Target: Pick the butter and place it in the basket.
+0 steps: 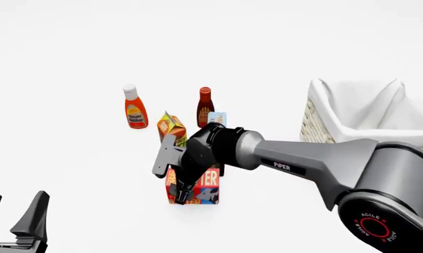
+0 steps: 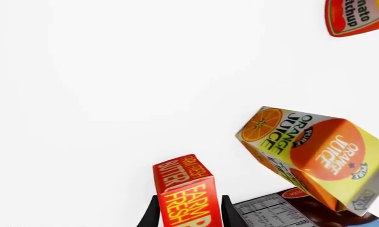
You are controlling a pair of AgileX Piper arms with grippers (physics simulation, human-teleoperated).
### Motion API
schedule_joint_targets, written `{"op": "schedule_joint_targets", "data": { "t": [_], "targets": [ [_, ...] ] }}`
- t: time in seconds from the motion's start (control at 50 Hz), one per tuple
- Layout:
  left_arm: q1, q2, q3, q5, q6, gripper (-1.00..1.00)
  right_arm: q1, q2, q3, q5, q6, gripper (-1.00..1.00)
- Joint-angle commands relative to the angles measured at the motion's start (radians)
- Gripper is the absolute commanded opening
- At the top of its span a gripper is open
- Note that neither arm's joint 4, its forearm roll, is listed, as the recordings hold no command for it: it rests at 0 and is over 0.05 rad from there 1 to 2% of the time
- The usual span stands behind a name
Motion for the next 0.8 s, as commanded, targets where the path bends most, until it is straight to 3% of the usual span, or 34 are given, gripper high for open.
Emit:
{"op": "schedule_joint_targets", "data": {
  "t": [0.02,0.8],
  "targets": [
    [0.0,0.0,0.0,0.0,0.0,1.0,0.004,0.075,0.035,-0.007,0.016,-1.0],
    [0.0,0.0,0.0,0.0,0.0,1.0,0.023,-0.016,0.077,0.021,-0.044,-1.0]
  ]
}}
